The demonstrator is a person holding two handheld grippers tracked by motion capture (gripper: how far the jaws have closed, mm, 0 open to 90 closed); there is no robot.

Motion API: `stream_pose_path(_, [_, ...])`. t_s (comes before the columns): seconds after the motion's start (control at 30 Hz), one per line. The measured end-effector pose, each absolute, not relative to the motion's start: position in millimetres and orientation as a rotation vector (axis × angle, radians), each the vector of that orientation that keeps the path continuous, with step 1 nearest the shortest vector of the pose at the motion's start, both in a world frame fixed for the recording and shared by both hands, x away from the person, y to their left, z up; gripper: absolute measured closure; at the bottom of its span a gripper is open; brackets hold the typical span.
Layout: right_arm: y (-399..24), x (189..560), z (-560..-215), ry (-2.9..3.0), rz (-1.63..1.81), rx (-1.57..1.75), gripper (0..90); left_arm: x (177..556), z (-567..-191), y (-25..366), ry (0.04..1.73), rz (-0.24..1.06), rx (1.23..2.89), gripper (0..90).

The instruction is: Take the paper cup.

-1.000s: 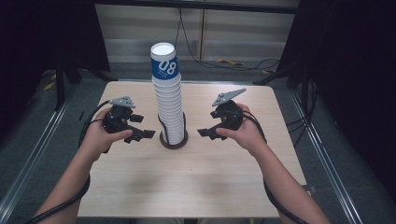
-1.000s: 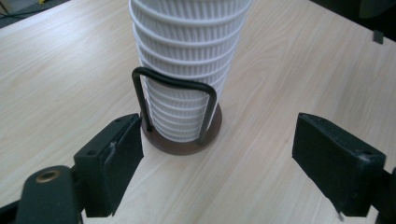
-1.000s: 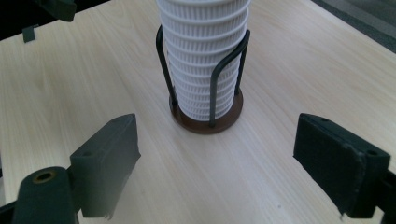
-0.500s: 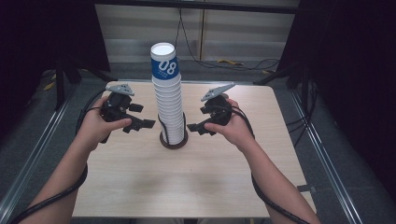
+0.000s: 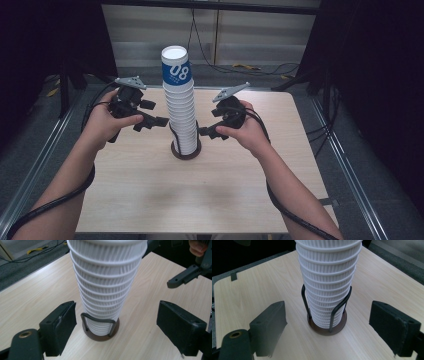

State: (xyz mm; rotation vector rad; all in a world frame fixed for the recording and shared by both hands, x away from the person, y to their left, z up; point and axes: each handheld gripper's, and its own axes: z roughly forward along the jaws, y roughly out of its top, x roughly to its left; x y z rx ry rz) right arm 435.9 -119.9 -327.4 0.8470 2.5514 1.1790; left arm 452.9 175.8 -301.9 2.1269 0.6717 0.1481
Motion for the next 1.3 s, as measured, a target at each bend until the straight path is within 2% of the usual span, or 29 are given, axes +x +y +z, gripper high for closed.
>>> stream_pose_path(0.8, [-95.8, 446.3, -306.5, 2.515, 1.226, 0.840, 13.5, 465.8, -266.9, 164.4, 0.649, 0.163, 2.109, 15.8])
stream_pose_path(1.3, [-90.3, 450.2, -307.6, 2.495, 1.243, 0.854, 13.6, 477.3, -245.7, 153.4, 0.660, 0.158, 2.070, 15.5])
